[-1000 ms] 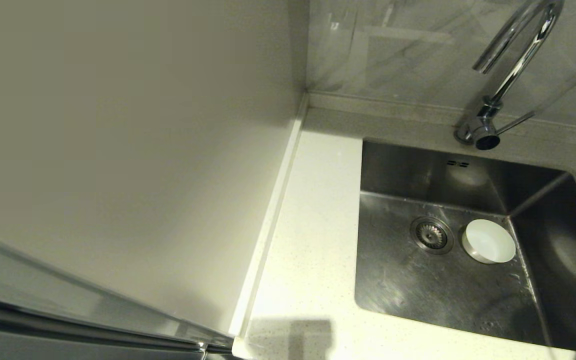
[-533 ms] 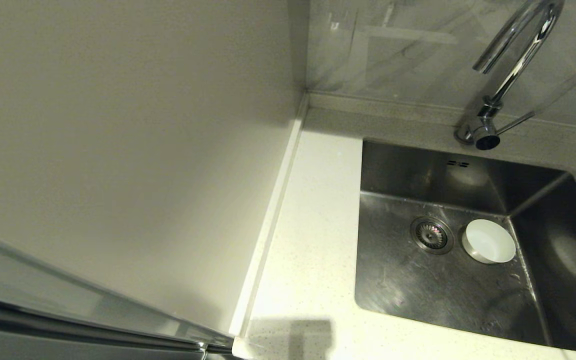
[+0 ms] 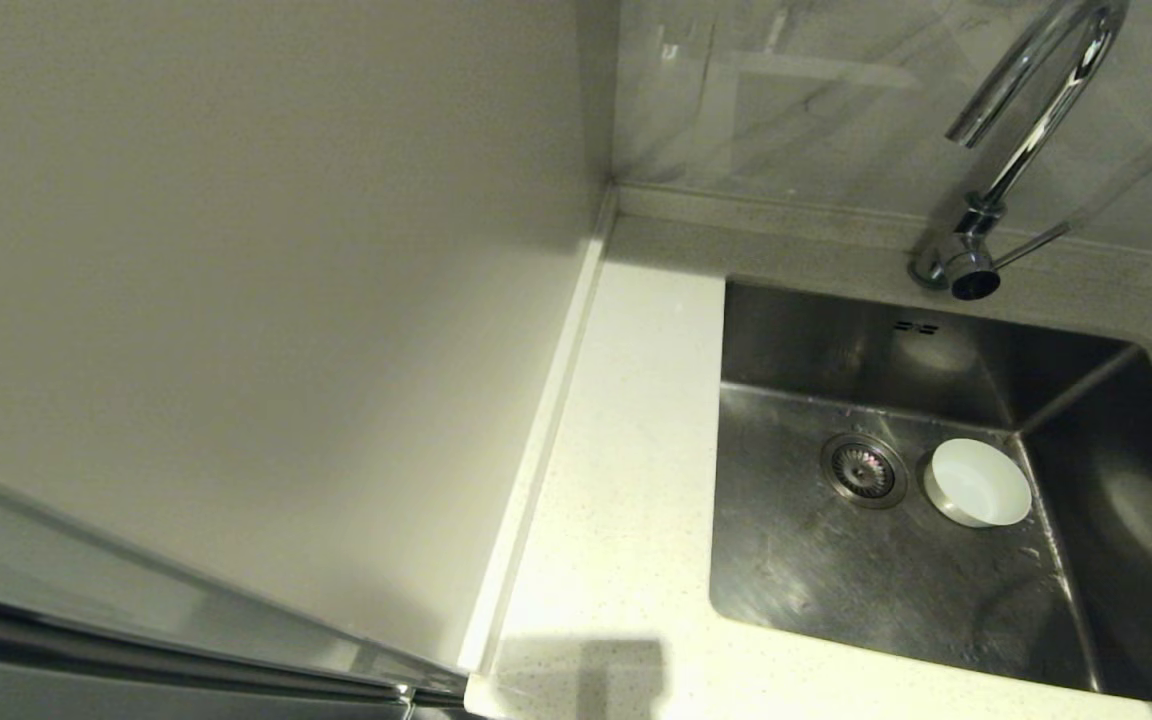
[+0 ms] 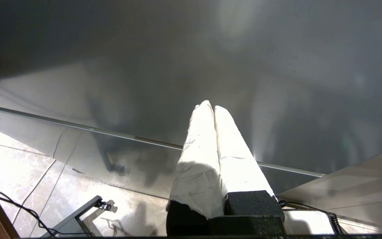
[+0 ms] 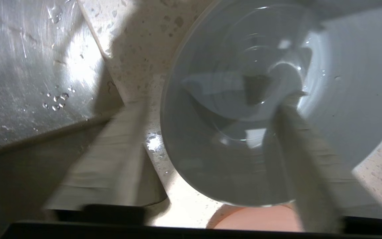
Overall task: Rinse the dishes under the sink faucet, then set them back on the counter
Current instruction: Put a bowl into the sink
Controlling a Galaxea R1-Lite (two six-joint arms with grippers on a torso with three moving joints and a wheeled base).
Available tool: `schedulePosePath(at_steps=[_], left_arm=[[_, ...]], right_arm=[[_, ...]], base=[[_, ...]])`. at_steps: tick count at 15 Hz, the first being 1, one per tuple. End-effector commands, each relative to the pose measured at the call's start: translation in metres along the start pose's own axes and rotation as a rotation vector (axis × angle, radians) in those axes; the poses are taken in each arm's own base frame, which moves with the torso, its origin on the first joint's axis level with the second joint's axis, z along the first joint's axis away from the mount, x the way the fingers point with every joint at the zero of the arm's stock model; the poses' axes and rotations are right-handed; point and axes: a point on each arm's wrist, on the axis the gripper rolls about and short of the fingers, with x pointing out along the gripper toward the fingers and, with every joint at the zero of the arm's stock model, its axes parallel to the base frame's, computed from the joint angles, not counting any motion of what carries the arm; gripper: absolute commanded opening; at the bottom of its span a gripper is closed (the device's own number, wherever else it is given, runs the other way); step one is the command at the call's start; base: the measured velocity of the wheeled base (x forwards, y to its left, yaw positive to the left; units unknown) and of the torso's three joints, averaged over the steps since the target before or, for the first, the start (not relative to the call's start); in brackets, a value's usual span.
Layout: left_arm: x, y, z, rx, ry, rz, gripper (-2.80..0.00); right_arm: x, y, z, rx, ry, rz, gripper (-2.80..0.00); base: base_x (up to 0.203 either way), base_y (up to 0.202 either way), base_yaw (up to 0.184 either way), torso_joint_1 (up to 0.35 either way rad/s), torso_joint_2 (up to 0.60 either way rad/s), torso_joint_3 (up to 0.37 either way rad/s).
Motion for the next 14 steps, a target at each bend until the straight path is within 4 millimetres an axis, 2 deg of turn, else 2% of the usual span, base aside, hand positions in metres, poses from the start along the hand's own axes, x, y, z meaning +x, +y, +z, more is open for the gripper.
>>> schedulePosePath(at_steps=[1,6,8,12,14], left_arm=[[0.0,0.0,0.0,-0.001,-0.004,0.001,-2.8],[0.0,0.0,0.0,-0.001,-0.004,0.001,-2.8],[0.0,0.0,0.0,-0.001,-0.004,0.002,-2.8],[0.0,0.0,0.0,-0.001,-0.004,0.001,-2.8],[0.0,0.0,0.0,-0.001,-0.004,0.001,-2.8]], right_arm=[[0.001,0.0,-0.001,-0.012,0.006,0.003,-2.8],[0.0,0.002,-0.003,-0.019,0.009,0.005,-2.8],[-0.009,0.005,-0.004,-0.025,-0.015,0.009,-2.8],[-0.017,0.027,-0.004,-0.079,-0.056,0.083,-2.8],[-0.03,0.041,-0.005,-0.116,-0.093,0.106,-2.8]], base=[[0.0,0.0,0.0,0.0,0.0,0.0],[0.0,0.0,0.0,0.0,0.0,0.0],[0.0,0.0,0.0,0.0,0.0,0.0],[0.0,0.0,0.0,0.0,0.0,0.0],[0.0,0.0,0.0,0.0,0.0,0.0]])
